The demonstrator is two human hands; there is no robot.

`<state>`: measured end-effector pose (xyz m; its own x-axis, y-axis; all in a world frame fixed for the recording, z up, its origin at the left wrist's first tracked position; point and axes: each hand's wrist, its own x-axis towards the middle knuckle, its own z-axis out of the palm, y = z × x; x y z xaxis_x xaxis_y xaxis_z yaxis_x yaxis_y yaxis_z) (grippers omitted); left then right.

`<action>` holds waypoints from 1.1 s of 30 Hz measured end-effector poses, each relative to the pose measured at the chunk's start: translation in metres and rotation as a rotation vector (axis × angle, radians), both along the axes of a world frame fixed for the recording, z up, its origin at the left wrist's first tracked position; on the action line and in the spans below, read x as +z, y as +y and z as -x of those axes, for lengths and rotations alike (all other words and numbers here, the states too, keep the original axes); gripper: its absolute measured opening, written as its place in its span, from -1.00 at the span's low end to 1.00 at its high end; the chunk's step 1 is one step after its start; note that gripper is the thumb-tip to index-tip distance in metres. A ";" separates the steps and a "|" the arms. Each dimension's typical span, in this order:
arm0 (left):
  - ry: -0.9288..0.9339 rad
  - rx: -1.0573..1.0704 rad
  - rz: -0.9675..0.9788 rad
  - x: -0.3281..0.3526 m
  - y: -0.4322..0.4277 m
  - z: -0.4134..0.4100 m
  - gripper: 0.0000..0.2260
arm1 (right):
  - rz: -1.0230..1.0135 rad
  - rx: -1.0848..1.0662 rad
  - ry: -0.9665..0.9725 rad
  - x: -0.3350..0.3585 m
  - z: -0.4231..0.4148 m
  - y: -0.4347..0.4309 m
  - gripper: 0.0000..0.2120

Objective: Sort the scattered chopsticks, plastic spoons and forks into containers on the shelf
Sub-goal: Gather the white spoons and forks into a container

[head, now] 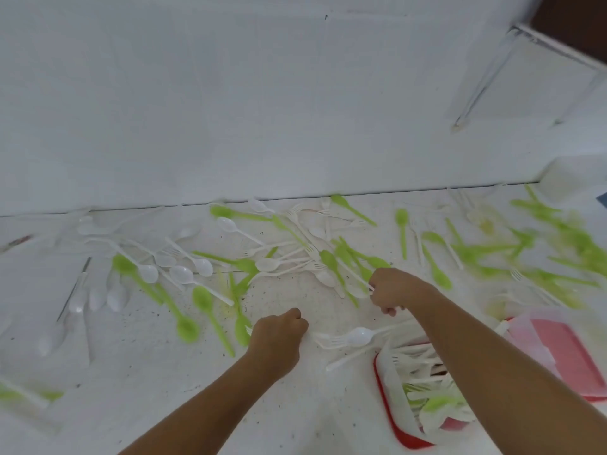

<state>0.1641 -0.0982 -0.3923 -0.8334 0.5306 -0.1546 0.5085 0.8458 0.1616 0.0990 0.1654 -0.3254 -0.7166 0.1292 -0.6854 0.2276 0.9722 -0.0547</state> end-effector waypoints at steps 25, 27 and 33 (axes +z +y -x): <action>-0.130 0.370 -0.514 0.033 0.001 0.056 -0.64 | 0.135 0.347 0.253 -0.027 0.032 0.112 -0.84; -0.116 0.410 -0.528 0.037 -0.001 0.071 -0.66 | 0.146 0.342 0.296 -0.027 0.034 0.119 -0.82; 0.045 0.427 -0.358 0.043 0.005 0.105 -0.84 | 0.513 0.165 0.295 0.005 0.021 0.107 -0.77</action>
